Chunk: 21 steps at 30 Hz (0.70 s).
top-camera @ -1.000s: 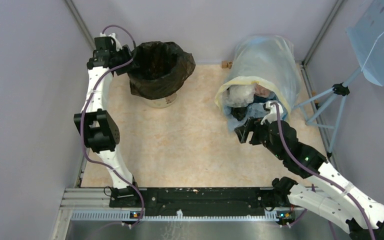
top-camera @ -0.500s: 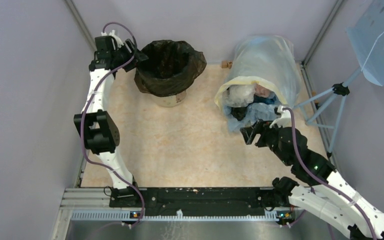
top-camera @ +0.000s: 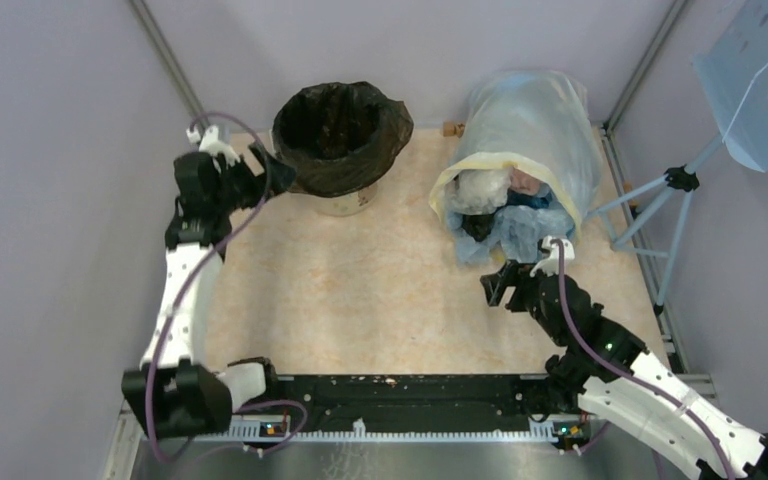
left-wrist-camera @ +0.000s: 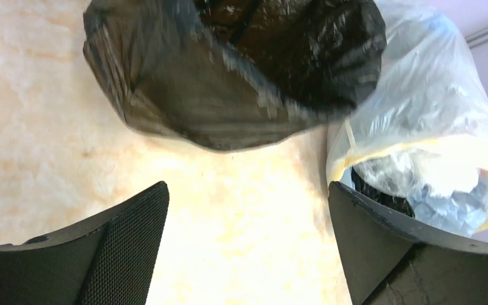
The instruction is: Put the trash bags into the trash bin
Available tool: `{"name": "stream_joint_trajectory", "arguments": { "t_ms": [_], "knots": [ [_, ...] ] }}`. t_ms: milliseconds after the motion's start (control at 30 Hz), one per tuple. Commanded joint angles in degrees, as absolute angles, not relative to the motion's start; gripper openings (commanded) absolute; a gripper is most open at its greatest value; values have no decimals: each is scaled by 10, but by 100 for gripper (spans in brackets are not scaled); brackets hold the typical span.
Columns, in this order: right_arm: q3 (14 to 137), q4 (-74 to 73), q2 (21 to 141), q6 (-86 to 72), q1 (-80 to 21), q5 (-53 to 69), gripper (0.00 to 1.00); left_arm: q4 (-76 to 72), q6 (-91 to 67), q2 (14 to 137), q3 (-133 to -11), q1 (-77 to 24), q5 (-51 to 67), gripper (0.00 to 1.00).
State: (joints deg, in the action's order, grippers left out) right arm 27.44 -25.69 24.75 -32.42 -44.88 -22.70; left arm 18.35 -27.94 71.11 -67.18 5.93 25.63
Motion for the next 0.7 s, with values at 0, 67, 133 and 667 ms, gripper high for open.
{"name": "stream_joint_trajectory", "arguments": {
  "t_ms": [0, 67, 133, 667],
  "knots": [
    [242, -178, 233, -340, -448, -272, 77, 71, -305, 592, -529, 58, 225, 99],
    [228, -154, 236, -328, -448, -279, 79, 57, -318, 548, -474, 58, 218, 99],
    [217, -126, 244, -310, -448, -281, 80, 24, -336, 506, -413, 57, 232, 99],
    [226, -5, 409, -234, -409, -234, 99, -154, -322, 528, -221, -93, 123, 99]
  ]
}}
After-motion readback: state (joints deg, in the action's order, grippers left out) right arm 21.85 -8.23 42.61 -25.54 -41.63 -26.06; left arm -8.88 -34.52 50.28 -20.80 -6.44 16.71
